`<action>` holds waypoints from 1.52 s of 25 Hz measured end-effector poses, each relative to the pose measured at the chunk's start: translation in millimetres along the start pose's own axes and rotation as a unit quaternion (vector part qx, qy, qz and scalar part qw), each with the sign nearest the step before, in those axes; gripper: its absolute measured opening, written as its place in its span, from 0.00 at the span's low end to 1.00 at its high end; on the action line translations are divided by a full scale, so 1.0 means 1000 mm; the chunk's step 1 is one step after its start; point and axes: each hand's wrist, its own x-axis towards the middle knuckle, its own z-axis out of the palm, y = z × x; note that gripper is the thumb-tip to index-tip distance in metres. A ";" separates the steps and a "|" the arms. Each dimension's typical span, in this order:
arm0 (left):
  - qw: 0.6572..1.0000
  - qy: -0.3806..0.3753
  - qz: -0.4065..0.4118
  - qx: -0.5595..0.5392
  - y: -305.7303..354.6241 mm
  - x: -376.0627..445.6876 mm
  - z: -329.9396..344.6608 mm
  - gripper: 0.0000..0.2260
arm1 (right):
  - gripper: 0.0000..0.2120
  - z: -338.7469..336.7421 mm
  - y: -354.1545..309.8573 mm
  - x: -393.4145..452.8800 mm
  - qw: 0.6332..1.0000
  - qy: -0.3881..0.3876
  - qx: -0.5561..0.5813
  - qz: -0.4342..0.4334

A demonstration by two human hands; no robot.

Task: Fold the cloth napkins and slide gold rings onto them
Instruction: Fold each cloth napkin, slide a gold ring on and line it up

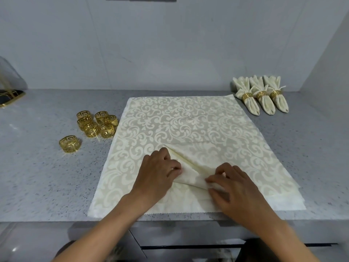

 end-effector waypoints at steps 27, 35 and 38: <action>0.979 -0.129 0.124 0.095 -0.020 -0.004 0.005 0.25 | 0.24 -0.006 -0.019 -0.003 0.971 -0.180 0.078 -0.138; 0.981 -0.114 0.139 0.069 -0.026 -0.008 0.004 0.28 | 0.24 -0.003 -0.024 -0.004 0.976 -0.139 0.081 -0.150; 0.981 -0.111 0.139 0.072 -0.027 -0.008 0.005 0.26 | 0.21 -0.002 -0.019 -0.009 0.980 -0.104 0.098 -0.142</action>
